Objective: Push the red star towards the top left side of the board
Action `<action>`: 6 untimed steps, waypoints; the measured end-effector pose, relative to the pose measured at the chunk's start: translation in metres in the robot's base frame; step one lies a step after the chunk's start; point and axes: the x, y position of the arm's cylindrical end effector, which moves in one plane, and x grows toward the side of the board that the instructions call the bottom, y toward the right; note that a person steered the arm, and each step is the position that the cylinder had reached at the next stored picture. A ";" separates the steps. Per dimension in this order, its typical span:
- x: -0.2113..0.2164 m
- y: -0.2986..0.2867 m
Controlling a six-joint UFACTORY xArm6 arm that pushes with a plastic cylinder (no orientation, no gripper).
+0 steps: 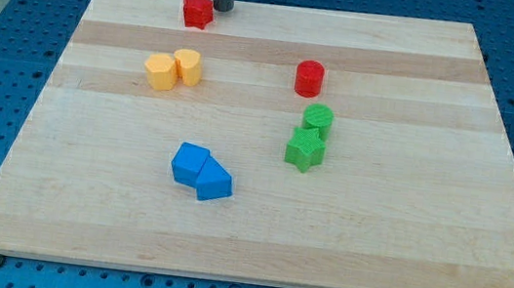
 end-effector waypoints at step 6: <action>0.027 -0.117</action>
